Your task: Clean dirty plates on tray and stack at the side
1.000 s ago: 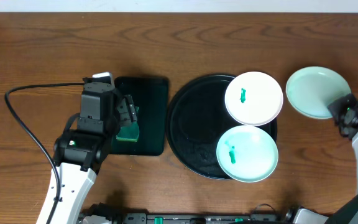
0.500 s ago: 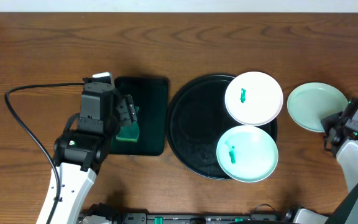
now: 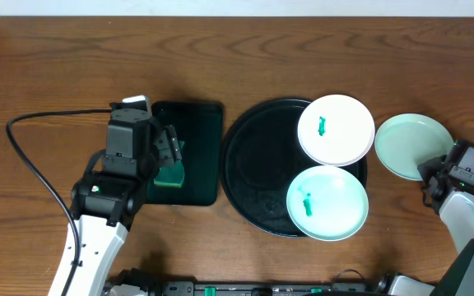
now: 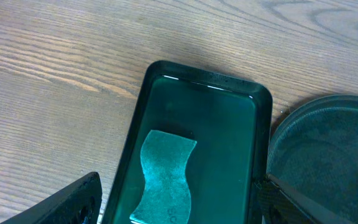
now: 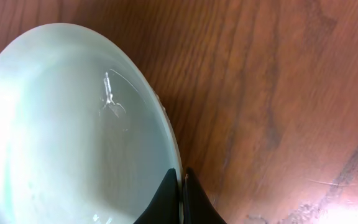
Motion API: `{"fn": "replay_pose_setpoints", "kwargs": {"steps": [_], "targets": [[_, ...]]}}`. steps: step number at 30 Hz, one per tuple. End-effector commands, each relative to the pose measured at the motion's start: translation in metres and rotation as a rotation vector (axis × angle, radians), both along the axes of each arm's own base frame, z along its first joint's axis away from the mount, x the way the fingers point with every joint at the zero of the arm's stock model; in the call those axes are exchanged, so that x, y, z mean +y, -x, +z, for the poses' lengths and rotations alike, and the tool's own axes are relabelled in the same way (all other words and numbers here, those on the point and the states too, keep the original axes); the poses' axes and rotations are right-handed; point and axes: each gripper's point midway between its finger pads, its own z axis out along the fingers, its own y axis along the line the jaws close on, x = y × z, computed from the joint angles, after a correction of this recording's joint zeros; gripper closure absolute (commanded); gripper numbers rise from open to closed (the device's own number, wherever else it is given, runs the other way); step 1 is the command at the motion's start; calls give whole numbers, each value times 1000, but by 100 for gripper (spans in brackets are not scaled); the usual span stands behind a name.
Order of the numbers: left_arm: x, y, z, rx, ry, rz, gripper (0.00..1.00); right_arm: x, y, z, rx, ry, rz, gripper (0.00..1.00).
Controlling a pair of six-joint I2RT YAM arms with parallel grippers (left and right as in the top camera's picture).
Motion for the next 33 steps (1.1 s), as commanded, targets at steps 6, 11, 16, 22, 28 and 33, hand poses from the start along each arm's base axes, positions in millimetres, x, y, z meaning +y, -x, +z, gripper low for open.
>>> {"fn": "replay_pose_setpoints", "kwargs": {"steps": [6, 11, 16, 22, 28, 33], "targets": [[4, -2, 3, -9, -9, 18, 20, 6, 2, -20, 38, -30, 2, 99], [4, -2, 3, -9, -10, 17, 19, 8, 0, -20, 32, -39, 9, 99], [4, -2, 3, -9, -10, 17, 19, 12, -4, -19, 15, -62, 26, 96], [4, -2, 3, -9, -9, 17, 19, 12, -3, -19, 16, -61, 26, 90], [4, -2, 3, -9, -10, 17, 19, 16, -11, -10, 11, -27, 148, 63], [4, -2, 3, -9, -10, 17, 20, 41, -32, 29, -101, -12, 389, 52]]}}
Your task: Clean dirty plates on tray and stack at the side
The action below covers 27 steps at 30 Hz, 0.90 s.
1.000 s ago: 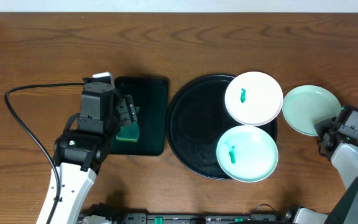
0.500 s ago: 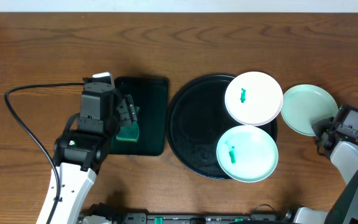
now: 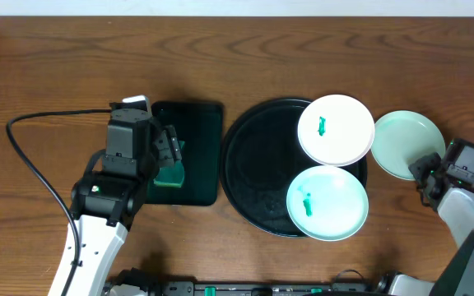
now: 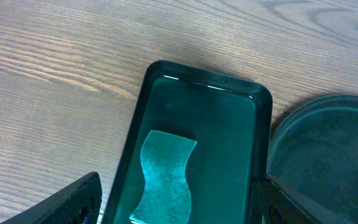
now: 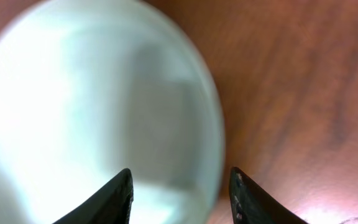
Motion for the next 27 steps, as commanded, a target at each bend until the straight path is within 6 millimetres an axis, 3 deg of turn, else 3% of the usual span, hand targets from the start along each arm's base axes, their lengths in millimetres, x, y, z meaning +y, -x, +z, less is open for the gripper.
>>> {"fn": "replay_pose_setpoints", "kwargs": {"steps": [1, 8, 14, 19, 21, 27], "targets": [[4, -2, 3, -9, -10, 18, 20, 23, -22, 41, -128, 35, 235, 52], [4, -2, 3, -9, -10, 17, 20, 67, -30, 103, -307, 58, 473, 47], [4, -2, 3, -9, -10, 17, 19, 109, -20, 132, -308, 25, 653, 48], [4, -2, 3, -9, -10, 17, 20, 152, 7, 121, -178, -50, 797, 49], [4, -2, 3, -9, -9, 18, 20, 168, 23, 110, -105, -90, 855, 55], [4, -2, 3, -9, -9, 18, 20, 191, 62, 92, 52, -180, 919, 55]]}}
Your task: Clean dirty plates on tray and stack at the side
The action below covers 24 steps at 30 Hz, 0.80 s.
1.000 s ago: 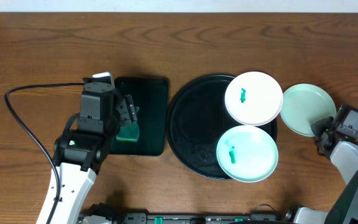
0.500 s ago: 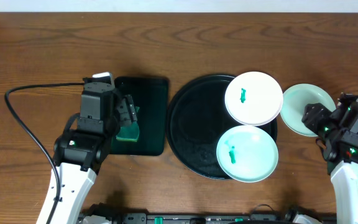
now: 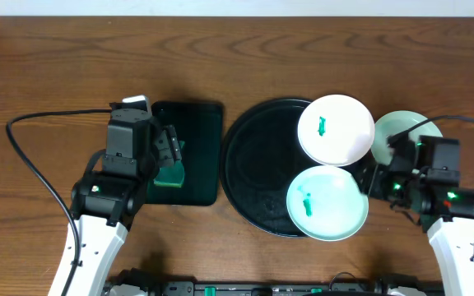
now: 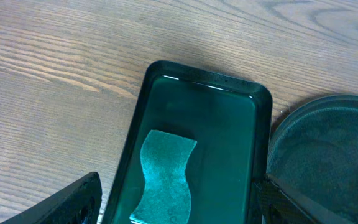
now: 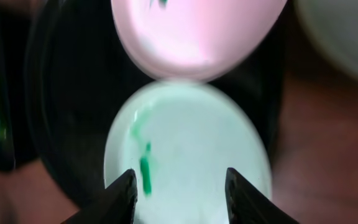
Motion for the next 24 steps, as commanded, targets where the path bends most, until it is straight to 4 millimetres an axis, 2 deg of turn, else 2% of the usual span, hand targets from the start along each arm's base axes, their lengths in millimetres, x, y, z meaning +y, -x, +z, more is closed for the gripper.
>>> {"fn": "replay_pose_setpoints", "kwargs": {"steps": [1, 6, 9, 12, 13, 16, 18, 19, 20, 22, 24], "targets": [[4, -2, 3, -9, -9, 17, 19, 6, 9, 2, 22, 0, 43, 55], [4, -2, 3, -9, -10, 18, 20, 17, 38, -3, 147, -66, 61, 51], [4, -2, 3, -9, -9, 17, 20, 21, 49, -4, 198, -93, 54, 50], [4, -2, 3, -9, -10, 17, 20, 19, 56, -7, 235, -85, 45, 44], [4, -2, 3, -9, -10, 17, 20, 17, 58, -8, 246, -78, 31, 45], [4, -2, 3, -9, -10, 17, 19, 6, 62, -13, 297, -28, -63, 60], [4, -2, 3, -9, -10, 18, 20, 1, 63, -15, 317, -11, -102, 60], [4, -2, 3, -9, -10, 17, 20, 1, 63, -15, 317, -13, -104, 57], [4, -2, 3, -9, -10, 17, 19, 2, 63, -15, 318, -15, -107, 41], [4, -2, 3, -9, -9, 17, 19, 1, 63, -15, 329, -24, -138, 1], [4, -2, 3, -9, -10, 17, 19, 1, 63, -15, 331, -25, -143, 1]]}}
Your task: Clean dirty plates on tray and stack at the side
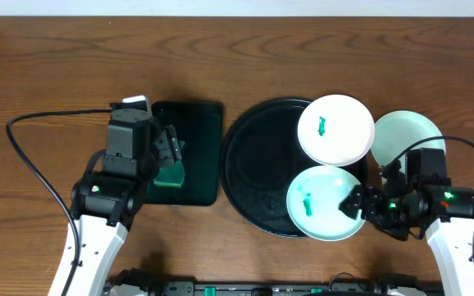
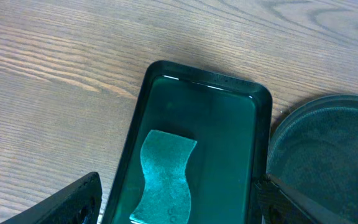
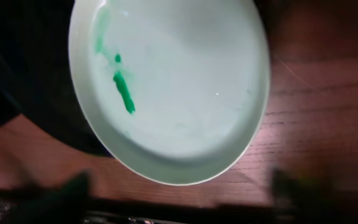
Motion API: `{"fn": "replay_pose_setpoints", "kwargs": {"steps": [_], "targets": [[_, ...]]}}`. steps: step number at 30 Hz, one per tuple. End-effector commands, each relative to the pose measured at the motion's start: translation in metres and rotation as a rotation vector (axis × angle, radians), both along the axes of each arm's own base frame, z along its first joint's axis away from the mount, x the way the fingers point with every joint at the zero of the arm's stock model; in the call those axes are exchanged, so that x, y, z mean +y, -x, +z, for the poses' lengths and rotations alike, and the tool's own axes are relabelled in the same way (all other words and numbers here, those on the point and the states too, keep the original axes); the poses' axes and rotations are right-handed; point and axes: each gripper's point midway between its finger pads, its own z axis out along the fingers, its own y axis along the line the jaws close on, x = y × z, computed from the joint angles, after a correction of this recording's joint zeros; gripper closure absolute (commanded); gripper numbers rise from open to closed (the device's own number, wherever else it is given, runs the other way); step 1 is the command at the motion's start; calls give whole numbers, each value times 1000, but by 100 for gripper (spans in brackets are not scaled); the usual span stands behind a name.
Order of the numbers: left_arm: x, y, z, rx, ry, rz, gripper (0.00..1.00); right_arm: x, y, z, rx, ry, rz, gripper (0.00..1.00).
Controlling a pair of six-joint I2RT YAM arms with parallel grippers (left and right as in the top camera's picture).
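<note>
Two dirty plates sit on the round black tray (image 1: 257, 168). At its far right is a white plate (image 1: 336, 129) with a green smear. At its near right is a pale green plate (image 1: 326, 203) (image 3: 169, 87) with a green streak. A clean pale green plate (image 1: 408, 136) lies on the table right of the tray. My right gripper (image 1: 359, 205) (image 3: 179, 199) stands open at the streaked plate's right rim, its fingers blurred. My left gripper (image 1: 167, 156) (image 2: 179, 211) hangs open over the green sponge (image 2: 166, 177), holding nothing.
The sponge lies in a dark green rectangular tray (image 1: 208, 115) (image 2: 253, 130) left of the round tray. A black cable (image 1: 31, 164) loops across the table at the left. Bare wood surrounds both trays.
My right gripper has moved from between the two dirty plates toward the table's front. It now sits open at the pale green streaked plate's right rim. The left arm is unchanged.
My right gripper was shut on the rim of the clean pale green plate at the right side. Then it stood open with that plate lying on the table. Then it was over the tray's plates, and now at the near dirty plate. The left arm stayed still.
</note>
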Motion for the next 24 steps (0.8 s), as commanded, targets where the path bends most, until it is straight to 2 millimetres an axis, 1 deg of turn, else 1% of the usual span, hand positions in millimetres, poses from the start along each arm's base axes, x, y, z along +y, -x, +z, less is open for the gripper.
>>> {"fn": "replay_pose_setpoints", "kwargs": {"steps": [1, 2, 3, 4, 5, 6, 7, 8, 10, 16, 24], "targets": [[4, -2, 3, -9, -10, 17, 19, -2, -3, 4, -3, 11, -41, 1], [4, -2, 3, -9, -10, 17, 20, -2, -3, 4, -2, 10, -42, 1], [4, -2, 3, -9, -10, 17, 20, -2, -3, 4, -1, 10, -42, 15], [4, -2, 3, -9, -9, 17, 20, -2, -3, 4, 1, 11, -43, 37], [4, -2, 3, -9, -10, 18, 20, -2, -1, 3, 8, 11, -43, 54], [4, -2, 3, -9, -10, 18, 20, -2, 1, 3, 17, 10, -47, 68], [4, -2, 3, -9, -10, 18, 20, -2, 3, 2, 30, 9, -58, 75], [4, -2, 3, -9, -10, 17, 20, -2, 6, 1, 46, 10, -72, 79], [4, -2, 3, -9, -10, 17, 19, -4, 10, -4, 79, 18, -122, 79], [4, -2, 3, -9, -10, 17, 20, -21, 21, -19, 154, 109, -251, 79], [4, -2, 3, -9, -10, 17, 20, -31, 22, -22, 167, 165, -313, 79]]}}
